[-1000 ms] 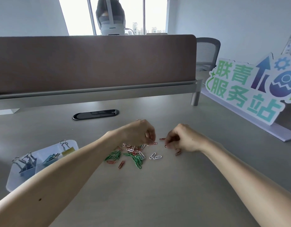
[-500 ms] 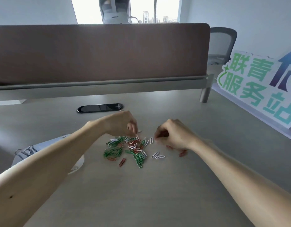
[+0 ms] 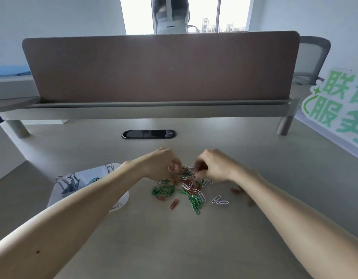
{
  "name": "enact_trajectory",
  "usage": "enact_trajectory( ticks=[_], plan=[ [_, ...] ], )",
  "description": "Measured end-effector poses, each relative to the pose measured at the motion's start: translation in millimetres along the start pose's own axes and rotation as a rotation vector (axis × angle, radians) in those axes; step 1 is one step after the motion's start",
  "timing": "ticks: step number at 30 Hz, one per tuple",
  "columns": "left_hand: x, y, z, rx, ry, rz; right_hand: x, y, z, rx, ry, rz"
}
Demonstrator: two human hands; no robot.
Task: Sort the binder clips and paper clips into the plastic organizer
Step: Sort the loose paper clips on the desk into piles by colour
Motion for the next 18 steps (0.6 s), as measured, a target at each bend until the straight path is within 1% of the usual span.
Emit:
enact_trajectory(
  ticks=[3, 7, 8, 10, 12, 13, 15, 18],
  plan=[
    [-4, -1, 8, -0.012, -0.01, 0.01, -19, 11, -20, 0.036, 0.018, 0.017],
    [-9, -4, 16, -0.005, -0.042, 0.013, -34, 38, -48, 0.107, 0.13, 0.173],
    [-11, -4, 17, -0.01, -0.035, 0.007, -34, 42, -51, 0.12, 0.147, 0.188],
    [-15, -4, 16, -0.013, -0.018, -0.002, -35, 41, -46, 0.117, 0.136, 0.127],
    [-18, -1, 14, 0.0, 0.007, 0.013, -33, 30, -33, 0.078, 0.088, 0.032],
    [-19, 3, 12, 0.013, 0.022, 0.035, -28, 25, -23, 0.05, 0.058, 0.013],
    [-19, 13, 8, 0.023, 0.051, 0.098, -18, 16, -5, 0.01, -0.001, 0.005],
    [-18, 29, 8, 0.006, 0.025, 0.175, -5, 9, 11, -0.014, -0.05, 0.01]
  ],
)
Point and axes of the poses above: each hand's wrist, its own y-axis away from the middle knuckle, its own x-axis out of the palm, z = x × y, the point moved 6 cm from there along -y, towards the middle knuckle, and after that the axes turned 15 degrees about -z, right-handed, at the moved point
